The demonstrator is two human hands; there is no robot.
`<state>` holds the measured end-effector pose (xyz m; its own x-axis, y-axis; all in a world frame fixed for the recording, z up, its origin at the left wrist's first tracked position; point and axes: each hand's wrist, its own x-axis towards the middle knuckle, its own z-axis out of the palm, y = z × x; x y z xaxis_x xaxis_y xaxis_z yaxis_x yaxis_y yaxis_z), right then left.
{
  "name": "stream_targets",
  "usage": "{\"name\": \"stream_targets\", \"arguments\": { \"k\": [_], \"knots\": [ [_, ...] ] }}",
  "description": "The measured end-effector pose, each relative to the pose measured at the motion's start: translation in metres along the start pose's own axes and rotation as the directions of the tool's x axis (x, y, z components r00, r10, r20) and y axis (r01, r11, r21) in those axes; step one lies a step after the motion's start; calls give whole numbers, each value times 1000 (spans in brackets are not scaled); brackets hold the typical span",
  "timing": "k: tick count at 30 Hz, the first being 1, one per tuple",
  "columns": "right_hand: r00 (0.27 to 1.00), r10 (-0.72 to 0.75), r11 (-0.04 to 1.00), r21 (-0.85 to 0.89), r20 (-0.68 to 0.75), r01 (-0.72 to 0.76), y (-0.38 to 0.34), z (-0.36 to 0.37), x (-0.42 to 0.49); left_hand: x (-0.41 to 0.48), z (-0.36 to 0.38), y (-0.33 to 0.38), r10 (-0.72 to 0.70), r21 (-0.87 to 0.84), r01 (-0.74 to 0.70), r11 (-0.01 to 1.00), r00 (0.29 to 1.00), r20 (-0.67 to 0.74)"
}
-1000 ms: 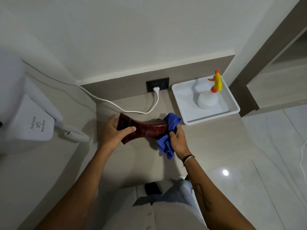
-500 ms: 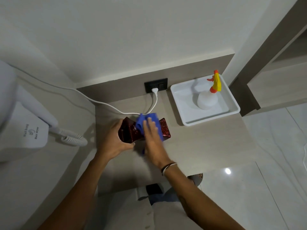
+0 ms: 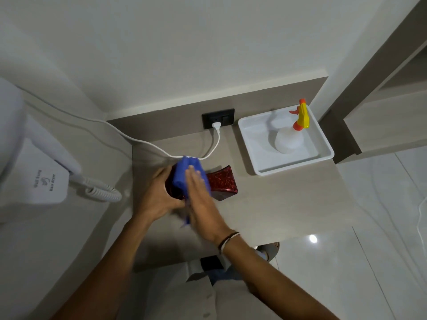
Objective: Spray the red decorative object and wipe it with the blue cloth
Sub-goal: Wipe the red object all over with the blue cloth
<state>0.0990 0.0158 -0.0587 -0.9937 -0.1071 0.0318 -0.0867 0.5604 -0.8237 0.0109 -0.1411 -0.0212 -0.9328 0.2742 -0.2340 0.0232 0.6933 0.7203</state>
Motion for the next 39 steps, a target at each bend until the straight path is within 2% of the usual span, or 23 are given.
{"name": "stream_targets", "arguments": {
  "k": [2, 3, 5, 7, 9, 11, 13, 16, 17, 19, 21, 22, 23, 26, 29, 31, 33, 36, 39],
  "knots": [
    [995, -98, 995, -17, 1, 98, -7, 12, -2, -3, -2, -5, -55, -48, 54, 997, 998, -7],
    [996, -87, 996, -27, 9, 87, 0, 8, -3, -4, -3, -8, -52, -37, 52, 998, 999, -1],
    [1000, 17, 997, -79, 22, -15, 29, -12, -8, -7, -2, -12, -44, 42, 43, 998, 999, 11],
    [987, 155, 972, -171, -40, -159, 55, -32, -13, -8, 1, -12, -50, 51, 50, 997, 999, -10],
    [970, 227, 951, -194, -91, -241, 55, -33, -11, -8, 5, -9, -49, 47, 51, 998, 998, -34],
    [981, 183, 977, -100, -68, -190, 27, -16, -4, -6, 5, -5, -38, 54, 40, 998, 999, -22],
    [999, 31, 999, -23, -30, -32, -3, 5, -1, -2, 1, -3, -19, 30, 19, 999, 1000, -1],
    [997, -71, 996, -49, -7, 70, 3, 5, -3, 0, -3, -6, -12, 5, 12, 1000, 1000, 25],
    [999, -40, 995, -90, 9, 41, 18, -5, -7, 0, -4, -7, -17, 32, 16, 999, 999, 35],
    [994, 107, 975, -193, -17, -108, 49, -30, -15, 0, -2, -8, -23, 59, 21, 998, 999, 30],
    [962, 265, 943, -194, -61, -272, 58, -44, -16, 1, 1, -7, -31, 46, 30, 999, 999, 13],
    [955, 290, 942, -157, -68, -297, 50, -41, -13, 1, 3, -4, -34, 48, 34, 998, 999, 9],
    [964, 261, 959, -105, -53, -265, 37, -34, -8, 1, 4, -2, -35, 49, 35, 998, 999, 6],
    [999, 27, 1000, -3, -32, -27, -4, -1, -2, -3, 6, 2, -23, -13, 23, 1000, 1000, 9],
    [997, -66, 998, 2, -34, 66, 4, 0, -7, -6, 6, -3, -15, -7, 14, 1000, 1000, -5],
    [999, 52, 990, -132, 1, -51, 29, -17, -14, -9, 6, -8, -4, 54, 5, 999, 1000, -22],
    [978, 196, 970, -133, -66, -204, 52, -39, -22, -8, 7, -13, 6, 51, -5, 999, 1000, -31],
    [892, 373, 925, 183, -255, -334, 74, -61, -25, -2, 12, -16, 25, -35, -28, 999, 997, -76],
    [802, 548, 794, 449, -238, -409, 81, -64, -24, 5, 23, -25, -71, -258, 37, 966, 990, -125]
  ]
}}
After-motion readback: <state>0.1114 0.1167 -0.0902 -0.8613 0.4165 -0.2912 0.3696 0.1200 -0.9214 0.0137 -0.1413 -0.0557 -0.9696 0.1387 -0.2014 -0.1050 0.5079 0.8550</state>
